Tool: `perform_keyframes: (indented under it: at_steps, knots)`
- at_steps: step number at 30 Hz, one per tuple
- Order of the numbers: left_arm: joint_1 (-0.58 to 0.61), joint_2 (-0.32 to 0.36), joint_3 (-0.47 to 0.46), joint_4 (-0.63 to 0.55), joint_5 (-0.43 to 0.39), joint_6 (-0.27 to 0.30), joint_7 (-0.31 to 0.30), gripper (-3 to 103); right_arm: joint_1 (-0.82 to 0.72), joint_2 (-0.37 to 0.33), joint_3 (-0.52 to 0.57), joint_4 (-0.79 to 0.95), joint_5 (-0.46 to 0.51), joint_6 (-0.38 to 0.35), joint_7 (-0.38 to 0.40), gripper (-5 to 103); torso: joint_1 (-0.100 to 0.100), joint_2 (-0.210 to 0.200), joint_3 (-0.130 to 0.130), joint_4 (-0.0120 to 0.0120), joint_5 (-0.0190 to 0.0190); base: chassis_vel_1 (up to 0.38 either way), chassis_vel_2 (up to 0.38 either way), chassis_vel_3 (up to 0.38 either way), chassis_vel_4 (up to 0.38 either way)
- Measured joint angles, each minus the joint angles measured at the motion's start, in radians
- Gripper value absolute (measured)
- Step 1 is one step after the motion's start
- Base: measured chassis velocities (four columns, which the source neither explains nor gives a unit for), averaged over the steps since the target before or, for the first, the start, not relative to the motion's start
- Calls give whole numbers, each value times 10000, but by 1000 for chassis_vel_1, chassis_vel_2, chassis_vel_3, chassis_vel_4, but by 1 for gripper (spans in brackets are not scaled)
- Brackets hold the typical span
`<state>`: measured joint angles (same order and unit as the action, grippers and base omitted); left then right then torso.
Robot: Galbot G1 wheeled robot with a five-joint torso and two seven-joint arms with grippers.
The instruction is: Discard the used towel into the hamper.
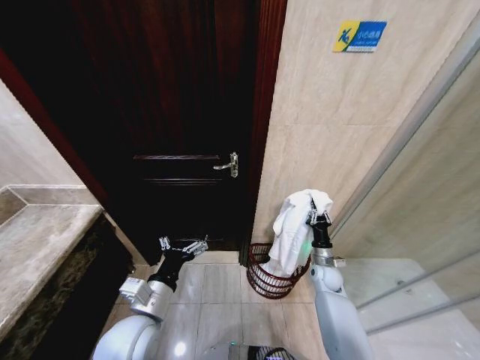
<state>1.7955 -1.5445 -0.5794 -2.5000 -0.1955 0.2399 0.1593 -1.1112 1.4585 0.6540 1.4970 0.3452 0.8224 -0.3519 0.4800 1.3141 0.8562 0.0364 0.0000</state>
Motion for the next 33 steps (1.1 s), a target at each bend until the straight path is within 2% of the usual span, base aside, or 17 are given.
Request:
perform_keyframes:
  at_steps: [21,33]
  knots:
    - [0,0,0,0,0,0,0,100,-391,6,182,-169,391,10,-31,8,9,-2,3,1,0,-53,57,62,-61]
    - [2,0,0,0,1,0,0,100,-324,197,200,-1397,673,10,-437,8,-7,2,-2,0,0,-4,4,5,-2]
